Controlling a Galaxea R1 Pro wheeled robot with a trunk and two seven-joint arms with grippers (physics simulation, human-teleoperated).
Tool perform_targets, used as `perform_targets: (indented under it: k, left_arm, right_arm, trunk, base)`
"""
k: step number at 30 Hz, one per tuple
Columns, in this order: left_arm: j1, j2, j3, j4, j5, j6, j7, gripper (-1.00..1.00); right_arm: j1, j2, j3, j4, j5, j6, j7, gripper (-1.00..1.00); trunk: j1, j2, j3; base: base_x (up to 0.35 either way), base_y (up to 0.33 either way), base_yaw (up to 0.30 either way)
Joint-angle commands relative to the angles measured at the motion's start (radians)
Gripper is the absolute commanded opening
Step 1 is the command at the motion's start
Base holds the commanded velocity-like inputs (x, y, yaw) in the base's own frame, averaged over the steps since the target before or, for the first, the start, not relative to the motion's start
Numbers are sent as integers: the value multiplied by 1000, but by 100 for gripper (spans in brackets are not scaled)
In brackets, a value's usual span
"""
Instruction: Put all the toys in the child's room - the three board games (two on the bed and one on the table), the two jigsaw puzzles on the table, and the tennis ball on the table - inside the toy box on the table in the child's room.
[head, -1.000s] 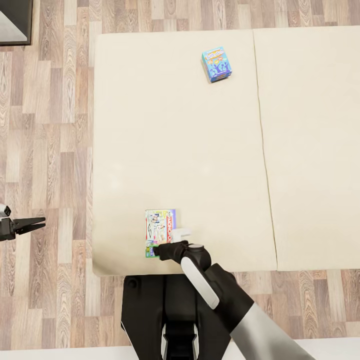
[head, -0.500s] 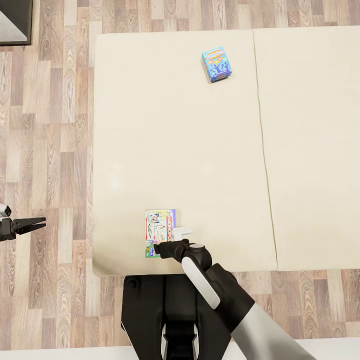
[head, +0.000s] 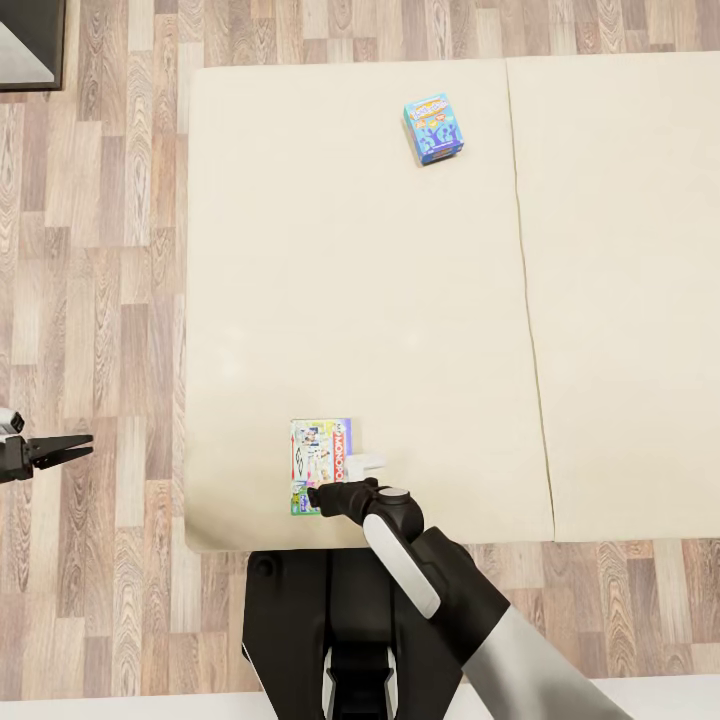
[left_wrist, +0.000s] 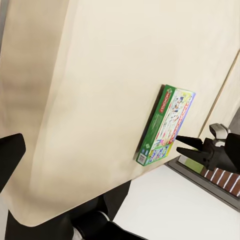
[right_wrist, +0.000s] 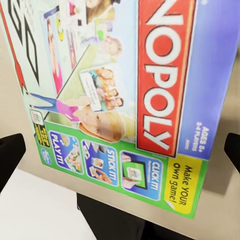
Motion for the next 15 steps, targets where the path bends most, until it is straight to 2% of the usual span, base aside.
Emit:
perform_targets:
  k: [1, 15]
  left_arm:
    - [0, -1, 0, 0, 0, 11, -4, 100]
    - [0, -16, 0, 0, -3, 11, -4, 100]
  right_arm:
    - [-1, 0, 2, -1, -10, 1, -10, 100]
    - [-1, -1, 3, -1, -10, 1, -10, 100]
  trunk:
    - [1, -2, -1]
    - [1, -2, -1]
  base:
    - [0, 0, 0]
    - [0, 0, 0]
